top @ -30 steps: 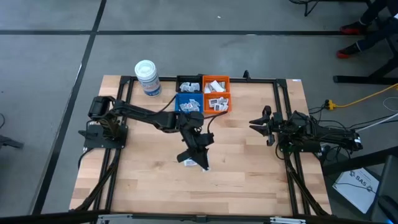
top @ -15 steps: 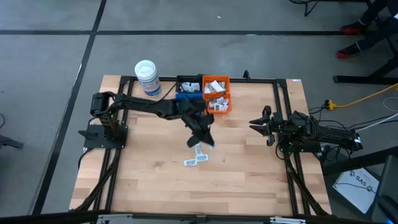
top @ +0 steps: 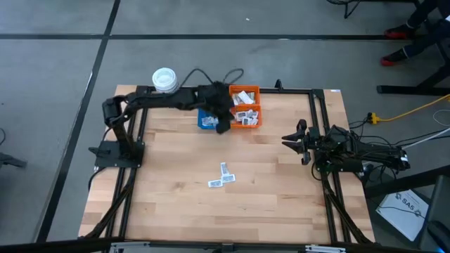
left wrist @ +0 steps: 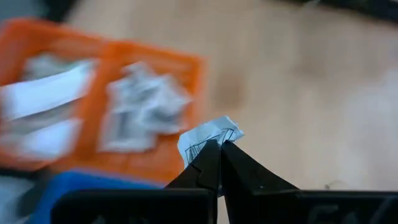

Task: Pick & Place First Aid Supplies
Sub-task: Put the alcohol pad into the black bin, then put the ointment pack into the blue bin

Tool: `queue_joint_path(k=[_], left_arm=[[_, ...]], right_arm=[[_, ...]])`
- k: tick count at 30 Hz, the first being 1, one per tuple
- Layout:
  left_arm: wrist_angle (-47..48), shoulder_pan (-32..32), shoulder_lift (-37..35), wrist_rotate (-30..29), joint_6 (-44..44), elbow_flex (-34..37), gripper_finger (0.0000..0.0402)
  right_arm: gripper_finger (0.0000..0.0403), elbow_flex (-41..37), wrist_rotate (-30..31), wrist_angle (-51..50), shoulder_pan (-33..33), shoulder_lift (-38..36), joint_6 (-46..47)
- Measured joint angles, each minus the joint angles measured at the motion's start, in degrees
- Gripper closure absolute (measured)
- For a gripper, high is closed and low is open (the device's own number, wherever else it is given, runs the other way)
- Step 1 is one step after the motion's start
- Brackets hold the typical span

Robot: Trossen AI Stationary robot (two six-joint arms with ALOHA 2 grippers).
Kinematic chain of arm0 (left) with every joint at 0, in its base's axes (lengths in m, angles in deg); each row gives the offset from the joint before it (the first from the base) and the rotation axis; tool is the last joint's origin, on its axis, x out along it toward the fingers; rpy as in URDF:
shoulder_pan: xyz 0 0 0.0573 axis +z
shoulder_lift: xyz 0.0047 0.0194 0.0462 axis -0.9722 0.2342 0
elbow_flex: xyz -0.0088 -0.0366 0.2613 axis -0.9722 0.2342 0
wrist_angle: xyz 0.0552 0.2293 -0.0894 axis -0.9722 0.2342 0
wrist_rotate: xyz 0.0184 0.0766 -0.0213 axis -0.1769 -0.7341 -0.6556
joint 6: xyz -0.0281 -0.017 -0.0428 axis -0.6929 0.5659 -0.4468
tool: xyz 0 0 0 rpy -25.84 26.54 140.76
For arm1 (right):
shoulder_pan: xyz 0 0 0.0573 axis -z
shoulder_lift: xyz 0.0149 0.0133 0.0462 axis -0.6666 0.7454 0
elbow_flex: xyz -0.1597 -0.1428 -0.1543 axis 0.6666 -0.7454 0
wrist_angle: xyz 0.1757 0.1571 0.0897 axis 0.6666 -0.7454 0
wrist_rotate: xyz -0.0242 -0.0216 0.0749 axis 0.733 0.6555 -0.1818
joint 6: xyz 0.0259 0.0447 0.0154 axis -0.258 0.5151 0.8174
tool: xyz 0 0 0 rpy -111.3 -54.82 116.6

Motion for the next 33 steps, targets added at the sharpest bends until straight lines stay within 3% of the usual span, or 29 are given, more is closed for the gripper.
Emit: queue_joint_path(k=[7,21,33], left_arm=[[9.0,7.5,-0.07,-8.44,6.34,-2.64,0.0399],[8.41,17.46,2.8,-12.25,6.98,-2.64,0.0384],[7.15,17.85,3.61,-12.23,8.95,-2.62,0.0273]], right_arm=[[0.0303,0.01,0.0,0.0,-0.01,-0.01,-0.01],[0.0303,-0.01,0.02,-0.01,0.02,0.01,-0.01],[0.0303,0.0,0.0,-0.01,0.0,0.0,0.01]])
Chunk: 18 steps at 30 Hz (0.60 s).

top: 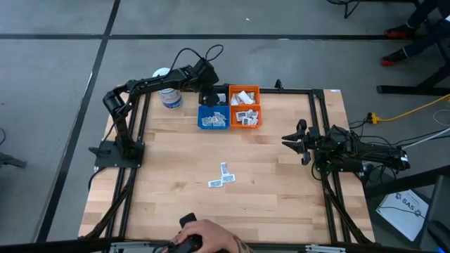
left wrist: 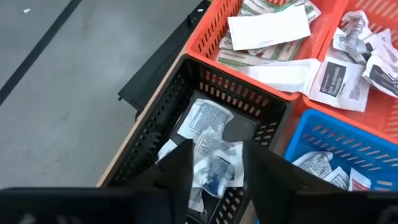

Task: Pick & Place First Aid Supplies
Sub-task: Put the ointment pack into the blue bin

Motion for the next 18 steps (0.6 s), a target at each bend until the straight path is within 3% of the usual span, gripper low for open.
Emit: queue_joint_path(k=[7,18], left_arm=[[-1.72,-0.68,-0.02,-2.1,-0.45,0.0,0.022],[-3.19,-5.77,-0.46,-2.05,-0.37,-2.28,0.0226]], right_arm=[[0.0303,0.02,0.02,0.0,0.0,0.01,0.0],[0.0303,0.01,0.01,0.01,0.01,0.01,-0.01]])
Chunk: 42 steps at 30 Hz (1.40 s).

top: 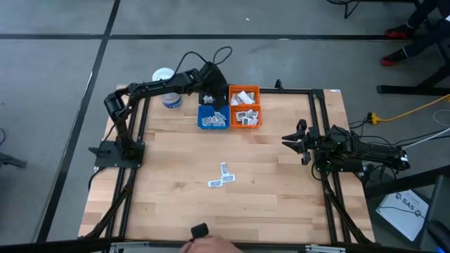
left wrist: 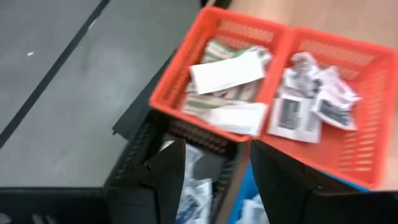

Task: Pick & Place First Aid Supplies
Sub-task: Put the ointment pack into the blue bin

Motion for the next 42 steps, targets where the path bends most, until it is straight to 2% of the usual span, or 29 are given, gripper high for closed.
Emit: queue_joint_path(k=[6,11,22,31,42], left_arm=[[0.6,-4.93,-0.02,-0.02,-1.31,-0.67,0.0226],[0.65,-11.37,-0.02,-0.05,-4.49,-0.67,0.0229],[3.01,-29.63,0.11,-7.4,-5.32,-0.67,0.023],[8.45,-42.41,0.33,-8.41,-11.75,-0.65,0.0229],[19.64,-53.29,0.36,-8.25,-24.08,0.96,0.0229]], right_arm=[[0.0303,0.01,-0.01,0.0,0.01,-0.01,-0.01],[0.0303,0.0,0.0,-0.01,0.0,-0.01,-0.01],[0.0303,0.0,0.01,0.0,-0.01,-0.02,-0.01],[0.0303,0.01,0.0,0.0,0.0,-0.02,0.01],[0.0303,0.01,0.0,-0.01,-0.01,-0.01,-0.01]])
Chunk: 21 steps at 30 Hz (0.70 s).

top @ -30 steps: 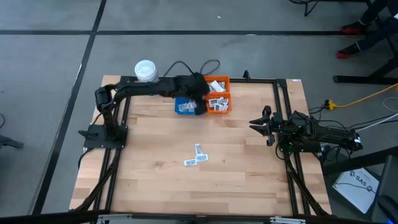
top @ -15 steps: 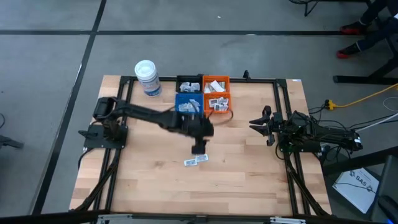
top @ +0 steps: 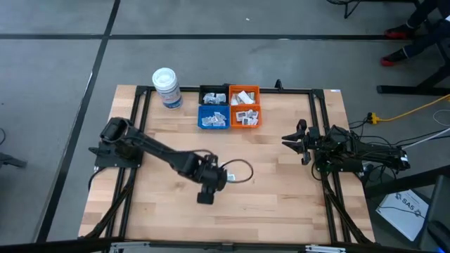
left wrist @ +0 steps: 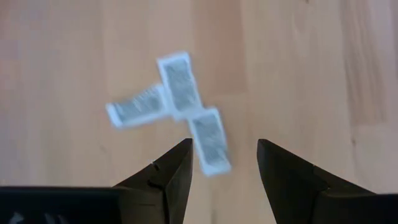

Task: Pick & Place First Aid Supplies
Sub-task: Put the ointment pack into the blue bin

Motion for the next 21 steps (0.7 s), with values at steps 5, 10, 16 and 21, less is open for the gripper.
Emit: queue_joint_path(k=[5,10,16,21], left_arm=[[0.7,-2.95,2.18,0.06,-4.22,1.35,0.0229],[0.06,-3.03,5.82,-0.1,-6.19,1.73,0.0229],[-0.18,-1.26,10.26,-0.04,-10.1,1.73,0.0229],[-1.82,-0.27,12.0,0.42,-13.46,1.68,0.0229]], right_arm=[[0.0303,-0.02,0.01,0.0,0.0,0.01,0.0],[0.0303,-0.02,0.01,0.0,0.02,0.01,0.01],[0.0303,0.0,0.01,0.01,0.01,-0.01,0.0],[0.0303,-0.02,0.01,0.0,0.01,0.01,0.02]])
